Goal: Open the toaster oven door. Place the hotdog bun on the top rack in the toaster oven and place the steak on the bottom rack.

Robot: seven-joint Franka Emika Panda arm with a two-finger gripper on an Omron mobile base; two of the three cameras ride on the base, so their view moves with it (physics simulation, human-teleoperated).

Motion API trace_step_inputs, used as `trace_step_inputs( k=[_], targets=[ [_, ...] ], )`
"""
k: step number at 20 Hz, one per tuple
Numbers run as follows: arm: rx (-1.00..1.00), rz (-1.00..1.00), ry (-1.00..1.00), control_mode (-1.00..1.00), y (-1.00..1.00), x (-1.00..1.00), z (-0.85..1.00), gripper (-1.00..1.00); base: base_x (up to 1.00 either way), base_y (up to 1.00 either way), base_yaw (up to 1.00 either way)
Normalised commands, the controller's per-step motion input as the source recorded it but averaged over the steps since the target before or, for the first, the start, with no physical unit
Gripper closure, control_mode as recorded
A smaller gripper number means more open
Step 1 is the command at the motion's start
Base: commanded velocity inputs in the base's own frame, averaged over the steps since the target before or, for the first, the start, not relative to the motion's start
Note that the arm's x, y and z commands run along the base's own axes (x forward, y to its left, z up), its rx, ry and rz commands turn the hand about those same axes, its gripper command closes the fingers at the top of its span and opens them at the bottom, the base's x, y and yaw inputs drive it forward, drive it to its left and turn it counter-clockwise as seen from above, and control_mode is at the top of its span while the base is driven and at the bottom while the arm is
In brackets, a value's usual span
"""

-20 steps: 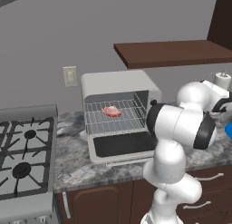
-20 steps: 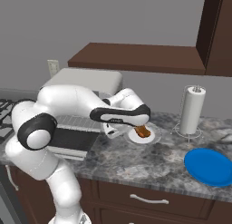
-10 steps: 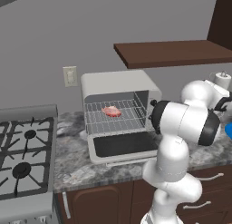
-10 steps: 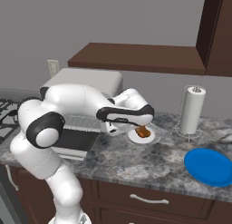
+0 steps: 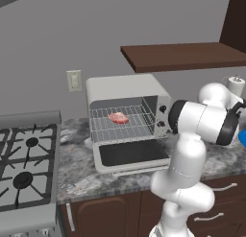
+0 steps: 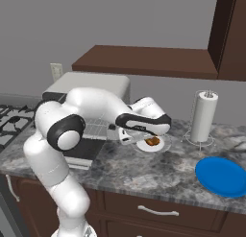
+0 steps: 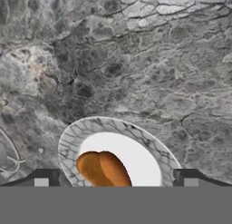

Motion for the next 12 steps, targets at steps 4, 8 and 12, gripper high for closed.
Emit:
trace_step_inputs(
  k=[4, 8, 12],
  targets=[
    [0.00, 0.00, 0.27, -1.00, 0.20, 0.51, 0.33, -1.00, 0.00, 0.00, 0.00],
    [0.00, 0.00, 0.24, -1.00, 0.24, 0.52, 0.31, -1.00, 0.00, 0.00, 0.00],
    [0.00, 0.00, 0.18, -1.00, 0.30, 0.54, 0.34, -1.00, 0.00, 0.00, 0.00]
  ],
)
